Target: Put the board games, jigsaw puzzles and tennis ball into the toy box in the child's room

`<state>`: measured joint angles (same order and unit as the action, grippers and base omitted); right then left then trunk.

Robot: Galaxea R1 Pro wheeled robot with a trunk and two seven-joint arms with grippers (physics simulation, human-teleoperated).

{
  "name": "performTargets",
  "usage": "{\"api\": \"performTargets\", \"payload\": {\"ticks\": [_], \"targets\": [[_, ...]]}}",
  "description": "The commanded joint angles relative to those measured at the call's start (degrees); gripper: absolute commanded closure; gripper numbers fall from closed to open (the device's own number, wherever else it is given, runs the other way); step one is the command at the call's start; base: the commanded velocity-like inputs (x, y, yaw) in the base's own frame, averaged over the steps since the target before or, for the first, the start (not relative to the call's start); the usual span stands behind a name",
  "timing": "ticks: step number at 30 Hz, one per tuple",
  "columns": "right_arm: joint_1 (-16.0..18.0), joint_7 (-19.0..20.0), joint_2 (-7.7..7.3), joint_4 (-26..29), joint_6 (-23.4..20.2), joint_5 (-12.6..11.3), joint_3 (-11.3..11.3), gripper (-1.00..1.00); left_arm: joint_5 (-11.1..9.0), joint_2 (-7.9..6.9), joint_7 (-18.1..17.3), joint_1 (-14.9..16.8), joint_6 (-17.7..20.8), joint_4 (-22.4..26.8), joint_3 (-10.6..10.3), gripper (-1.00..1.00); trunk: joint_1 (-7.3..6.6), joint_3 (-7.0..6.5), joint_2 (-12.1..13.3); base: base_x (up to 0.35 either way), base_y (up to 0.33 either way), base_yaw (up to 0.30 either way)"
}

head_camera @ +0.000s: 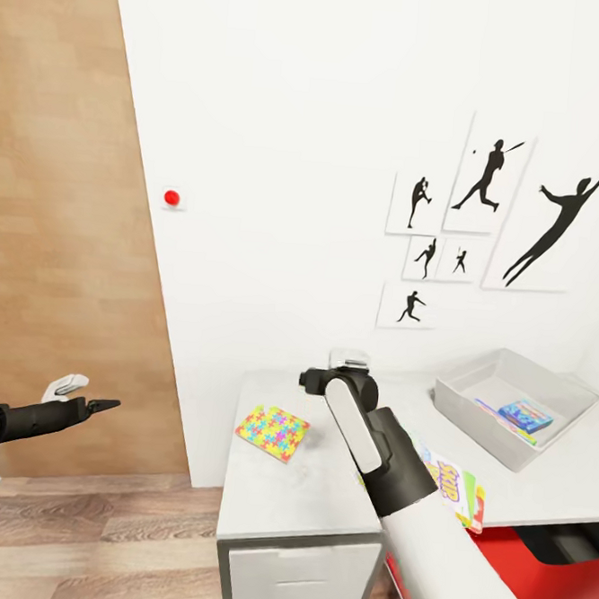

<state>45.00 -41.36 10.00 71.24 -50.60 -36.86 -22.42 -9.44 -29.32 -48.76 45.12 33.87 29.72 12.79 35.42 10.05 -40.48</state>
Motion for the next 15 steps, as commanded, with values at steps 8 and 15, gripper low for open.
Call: {"api": "performTargets", "payload": {"ticks": [8,15], "targets": [[9.18,-0.62,0.00,-14.49,-0.33,-4.82,1.49,-1.00,-0.22,0.44,-0.15,0.06,0.24,0.00,-0.04,-1.00,0.02,0.84,-0.09,0.079,0.000,0.000],[12.46,-0.72,0.00,-24.07,2.71,-9.75,2.55,-1.00,-0.26,0.58,-0.19,0.06,0.23,0.01,-0.06,-1.00,0.02,1.49,-0.09,0.081,0.023,0.000]]}}
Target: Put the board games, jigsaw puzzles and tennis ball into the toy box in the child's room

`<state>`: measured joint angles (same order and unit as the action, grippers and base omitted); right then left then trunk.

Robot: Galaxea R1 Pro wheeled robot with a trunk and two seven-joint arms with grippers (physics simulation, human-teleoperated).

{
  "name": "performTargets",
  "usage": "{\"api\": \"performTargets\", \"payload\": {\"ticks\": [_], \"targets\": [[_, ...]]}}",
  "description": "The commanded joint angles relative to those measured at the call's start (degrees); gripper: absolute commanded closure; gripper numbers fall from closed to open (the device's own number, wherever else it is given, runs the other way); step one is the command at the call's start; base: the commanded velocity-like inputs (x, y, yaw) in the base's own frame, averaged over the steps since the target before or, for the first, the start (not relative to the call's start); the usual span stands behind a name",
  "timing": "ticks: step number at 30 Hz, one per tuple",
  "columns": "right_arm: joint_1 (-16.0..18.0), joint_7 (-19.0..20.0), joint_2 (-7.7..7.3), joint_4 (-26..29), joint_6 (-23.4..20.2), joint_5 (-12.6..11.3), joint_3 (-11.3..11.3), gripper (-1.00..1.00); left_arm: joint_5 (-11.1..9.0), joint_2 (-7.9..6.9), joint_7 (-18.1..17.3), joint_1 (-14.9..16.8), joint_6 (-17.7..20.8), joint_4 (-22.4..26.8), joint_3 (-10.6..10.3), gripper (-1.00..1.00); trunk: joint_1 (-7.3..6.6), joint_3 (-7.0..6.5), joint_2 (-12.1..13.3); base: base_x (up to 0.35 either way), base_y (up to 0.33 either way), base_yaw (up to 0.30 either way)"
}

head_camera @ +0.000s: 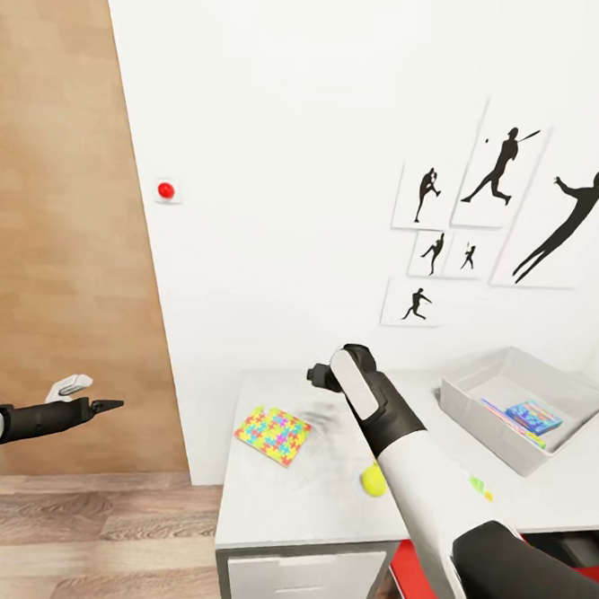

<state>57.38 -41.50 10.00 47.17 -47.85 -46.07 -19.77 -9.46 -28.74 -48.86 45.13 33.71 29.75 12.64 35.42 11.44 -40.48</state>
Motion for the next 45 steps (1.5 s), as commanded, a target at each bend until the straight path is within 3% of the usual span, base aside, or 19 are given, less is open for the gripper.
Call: {"api": "performTargets", "payload": {"ticks": [1,17,41,45], "targets": [[0.21,-0.59,0.00,-0.61,0.30,-0.75,-0.07,-1.00,-0.26,0.03,-0.09,0.05,0.39,-0.03,0.06,-1.00,0.02,0.19,-0.09,0.089,0.171,0.000],[0.45,-0.60,0.00,-1.64,1.07,-1.21,0.00,-1.00,-0.30,0.38,-0.12,0.05,0.27,-0.02,-0.07,-1.00,0.02,1.67,-0.09,0.043,0.245,0.000],[0.42,-0.60,0.00,-1.75,1.08,-1.14,0.01,-1.00,-0.30,1.17,-0.68,0.05,-1.80,-0.04,-0.05,-1.00,0.02,3.88,-0.09,0.016,0.015,0.000],[0.44,-0.62,0.00,-1.87,1.16,-1.11,1.44,-1.00,-0.30,1.22,-0.63,0.05,-1.80,-0.04,-0.07,-1.00,0.02,4.25,-0.09,0.009,0.162,0.000]]}}
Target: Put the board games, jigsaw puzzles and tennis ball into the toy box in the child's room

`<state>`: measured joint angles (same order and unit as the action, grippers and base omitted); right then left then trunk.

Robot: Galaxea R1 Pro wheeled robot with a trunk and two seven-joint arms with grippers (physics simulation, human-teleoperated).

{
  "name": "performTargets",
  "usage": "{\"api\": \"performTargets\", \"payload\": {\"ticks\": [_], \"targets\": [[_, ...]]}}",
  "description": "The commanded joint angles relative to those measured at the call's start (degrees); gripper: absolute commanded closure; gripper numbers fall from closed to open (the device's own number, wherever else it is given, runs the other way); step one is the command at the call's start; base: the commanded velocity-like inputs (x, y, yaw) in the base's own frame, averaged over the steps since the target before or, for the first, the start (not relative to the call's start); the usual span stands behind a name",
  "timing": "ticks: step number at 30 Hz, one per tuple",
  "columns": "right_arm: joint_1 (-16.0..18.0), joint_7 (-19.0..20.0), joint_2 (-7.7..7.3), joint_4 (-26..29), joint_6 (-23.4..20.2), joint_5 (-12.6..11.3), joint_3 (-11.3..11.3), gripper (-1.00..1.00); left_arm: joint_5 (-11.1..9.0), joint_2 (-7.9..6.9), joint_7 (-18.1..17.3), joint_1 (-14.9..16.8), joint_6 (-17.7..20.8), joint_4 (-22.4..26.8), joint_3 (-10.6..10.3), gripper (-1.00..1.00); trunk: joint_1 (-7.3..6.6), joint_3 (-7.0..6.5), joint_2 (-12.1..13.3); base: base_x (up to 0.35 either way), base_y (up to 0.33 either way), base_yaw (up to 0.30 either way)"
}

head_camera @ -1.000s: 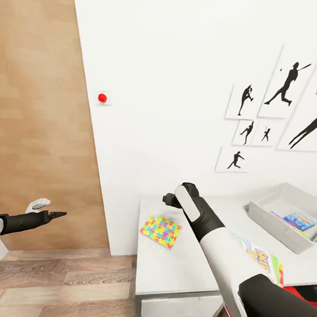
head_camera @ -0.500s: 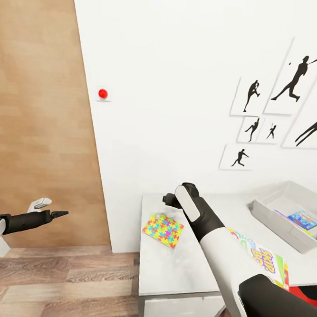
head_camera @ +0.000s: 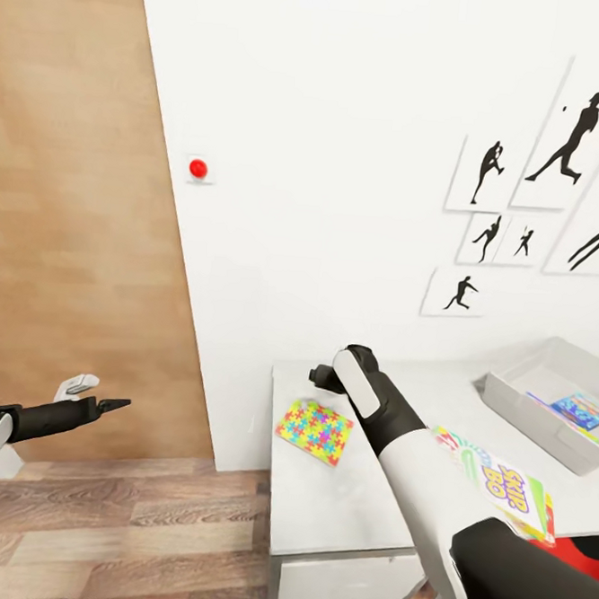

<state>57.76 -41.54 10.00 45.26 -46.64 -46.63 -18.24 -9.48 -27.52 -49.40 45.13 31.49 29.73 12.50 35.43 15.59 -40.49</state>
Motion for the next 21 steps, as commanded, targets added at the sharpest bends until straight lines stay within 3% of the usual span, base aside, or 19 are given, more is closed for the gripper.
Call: {"api": "performTargets", "payload": {"ticks": [1,4,16,21], "targets": [[0.07,-0.60,0.00,0.03,-0.05,-0.53,0.32,-1.00,-0.28,0.00,-0.09,0.04,0.42,-0.02,0.07,-1.00,0.02,0.18,-0.08,0.035,0.148,0.000],[0.07,-0.63,0.00,0.04,-0.04,-0.49,1.95,-1.00,-0.28,-0.04,-0.08,0.04,0.42,-0.02,0.07,-1.00,0.02,0.46,-0.08,0.019,0.068,0.000],[0.16,-0.66,0.00,0.09,0.13,-0.42,3.53,-1.00,-0.28,-0.07,-0.07,0.04,0.42,-0.01,0.07,-1.00,0.02,1.57,-0.08,0.004,0.038,0.000],[0.17,-0.71,0.00,0.02,0.14,-0.25,5.55,-1.00,-0.28,-0.06,-0.13,0.04,0.38,-0.01,0.07,-1.00,0.02,2.03,-0.08,0.000,0.034,0.000]]}}
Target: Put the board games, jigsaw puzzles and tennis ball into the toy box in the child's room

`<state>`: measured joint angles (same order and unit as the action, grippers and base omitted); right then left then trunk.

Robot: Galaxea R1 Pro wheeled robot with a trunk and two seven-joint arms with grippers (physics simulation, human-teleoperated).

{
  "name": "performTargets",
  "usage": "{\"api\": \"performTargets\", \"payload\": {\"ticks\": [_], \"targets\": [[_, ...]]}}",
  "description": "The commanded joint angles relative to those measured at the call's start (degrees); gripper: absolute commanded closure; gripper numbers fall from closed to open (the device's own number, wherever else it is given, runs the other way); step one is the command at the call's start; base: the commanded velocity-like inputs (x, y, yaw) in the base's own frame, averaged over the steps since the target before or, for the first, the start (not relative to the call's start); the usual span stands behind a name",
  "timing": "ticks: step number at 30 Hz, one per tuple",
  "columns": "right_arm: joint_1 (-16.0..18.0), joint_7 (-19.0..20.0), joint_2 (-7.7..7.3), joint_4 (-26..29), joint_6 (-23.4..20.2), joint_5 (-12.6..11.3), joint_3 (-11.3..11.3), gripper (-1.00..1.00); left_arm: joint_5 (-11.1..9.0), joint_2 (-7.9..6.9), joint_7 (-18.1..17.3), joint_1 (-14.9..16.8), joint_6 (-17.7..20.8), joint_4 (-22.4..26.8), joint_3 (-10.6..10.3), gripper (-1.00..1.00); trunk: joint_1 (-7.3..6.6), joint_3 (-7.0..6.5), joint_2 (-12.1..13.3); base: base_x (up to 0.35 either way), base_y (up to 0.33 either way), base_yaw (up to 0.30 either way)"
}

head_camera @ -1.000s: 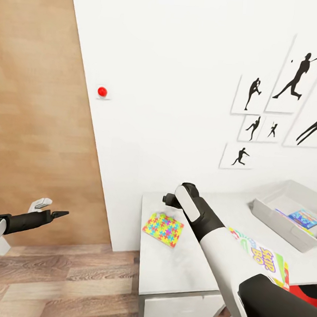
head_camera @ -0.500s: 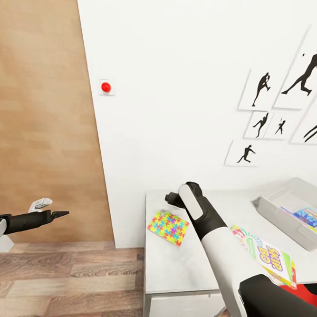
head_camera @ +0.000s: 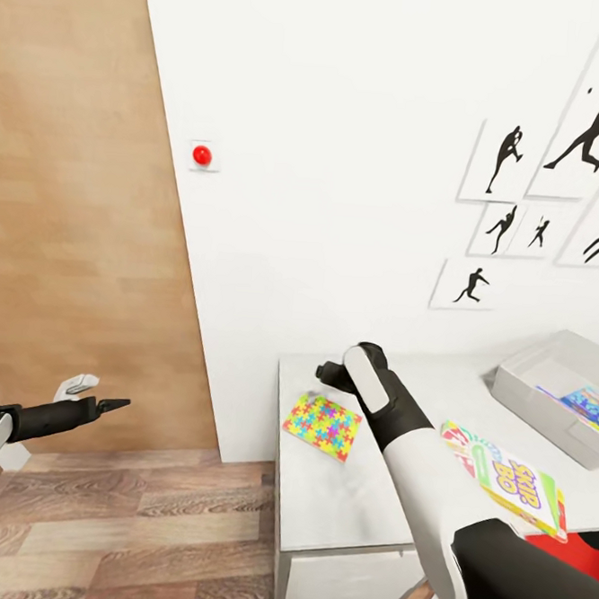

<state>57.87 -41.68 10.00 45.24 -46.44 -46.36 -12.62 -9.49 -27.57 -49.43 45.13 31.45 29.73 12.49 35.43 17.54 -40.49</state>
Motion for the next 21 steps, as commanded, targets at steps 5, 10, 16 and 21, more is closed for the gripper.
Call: {"api": "performTargets", "payload": {"ticks": [5,10,16,21], "targets": [[0.05,-0.59,0.00,-0.02,-0.06,-0.30,1.84,-1.00,-0.26,-0.02,-0.20,0.05,0.39,-0.02,0.08,-1.00,0.01,0.55,-0.08,0.000,0.008,0.000],[0.05,-0.60,0.00,-0.06,1.72,-0.23,2.33,-1.00,-0.26,-0.02,-0.22,0.05,0.37,-0.02,0.08,-1.00,0.01,1.01,-0.08,0.000,0.001,0.000],[0.05,-2.22,0.00,-0.52,3.12,-0.22,2.47,-1.00,-0.26,-0.02,-0.27,0.05,-0.22,0.00,0.08,-1.00,0.01,1.56,-0.08,0.000,0.000,0.000],[0.07,-4.21,0.00,-0.70,3.31,-0.22,2.76,-1.00,-0.26,-0.02,-0.30,0.05,-0.44,-0.01,0.08,-1.00,0.01,2.03,-0.08,0.000,0.000,0.000]]}}
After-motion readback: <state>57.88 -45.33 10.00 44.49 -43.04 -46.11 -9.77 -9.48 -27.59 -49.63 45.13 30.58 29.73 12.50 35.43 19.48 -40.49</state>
